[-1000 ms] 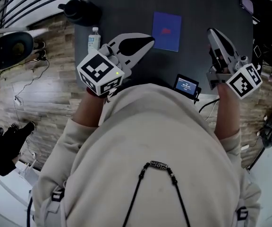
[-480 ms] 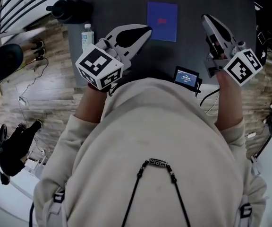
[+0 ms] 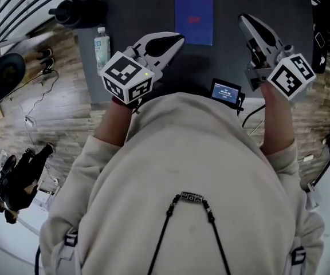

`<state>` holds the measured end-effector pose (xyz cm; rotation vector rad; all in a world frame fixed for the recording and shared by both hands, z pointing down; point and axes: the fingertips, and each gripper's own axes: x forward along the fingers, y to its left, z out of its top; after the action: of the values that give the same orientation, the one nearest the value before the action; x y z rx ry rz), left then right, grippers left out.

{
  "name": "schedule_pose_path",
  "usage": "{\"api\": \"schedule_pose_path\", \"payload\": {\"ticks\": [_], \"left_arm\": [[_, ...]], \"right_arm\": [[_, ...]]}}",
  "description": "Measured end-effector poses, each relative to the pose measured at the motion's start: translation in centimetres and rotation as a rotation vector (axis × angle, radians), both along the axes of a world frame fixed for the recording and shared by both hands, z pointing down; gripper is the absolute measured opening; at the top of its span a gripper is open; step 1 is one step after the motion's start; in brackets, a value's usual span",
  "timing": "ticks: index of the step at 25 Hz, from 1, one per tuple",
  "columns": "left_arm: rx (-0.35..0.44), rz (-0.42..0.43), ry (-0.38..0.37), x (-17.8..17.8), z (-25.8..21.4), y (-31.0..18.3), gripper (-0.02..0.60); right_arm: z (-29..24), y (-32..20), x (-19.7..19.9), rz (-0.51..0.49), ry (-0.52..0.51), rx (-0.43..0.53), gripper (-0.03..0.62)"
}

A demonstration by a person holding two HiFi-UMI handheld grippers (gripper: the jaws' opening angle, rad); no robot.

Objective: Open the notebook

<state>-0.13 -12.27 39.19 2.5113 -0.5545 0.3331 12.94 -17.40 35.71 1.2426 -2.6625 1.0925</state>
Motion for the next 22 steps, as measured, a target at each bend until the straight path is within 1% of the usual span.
{"api": "schedule_pose_path", "payload": {"ticks": [4, 8, 11, 13, 18, 22], "left_arm": [[-0.010, 0.015, -0.017, 0.0, 1.0, 0.2, 0.005], [-0.024, 0.028, -0.048, 0.0, 2.4, -0.1, 0.005], [-0.072, 0.045, -0.064, 0.3, 4.1, -0.1, 0.005], [-0.098, 0.036, -0.059, 0.6, 5.0, -0.7, 0.005], [-0.124, 0.005, -0.058, 0.7, 6.9, -1.6, 0.005], [-0.178, -0.025, -0.040, 0.8, 8.7, -2.7, 0.005]], "right_arm": [[1.1, -0.1, 0.0, -0.004, 0.006, -0.008, 0.017], [3.0, -0.1, -0.2, -0.013, 0.008, -0.040, 0.017], [4.6, -0.3, -0.2, -0.009, 0.009, -0.073, 0.017], [5.4, -0.8, -0.1, -0.010, 0.004, -0.089, 0.017], [7.1, -1.0, -0.1, -0.016, -0.002, -0.116, 0.017], [9.2, -0.8, -0.3, -0.029, -0.028, -0.155, 0.018]]}}
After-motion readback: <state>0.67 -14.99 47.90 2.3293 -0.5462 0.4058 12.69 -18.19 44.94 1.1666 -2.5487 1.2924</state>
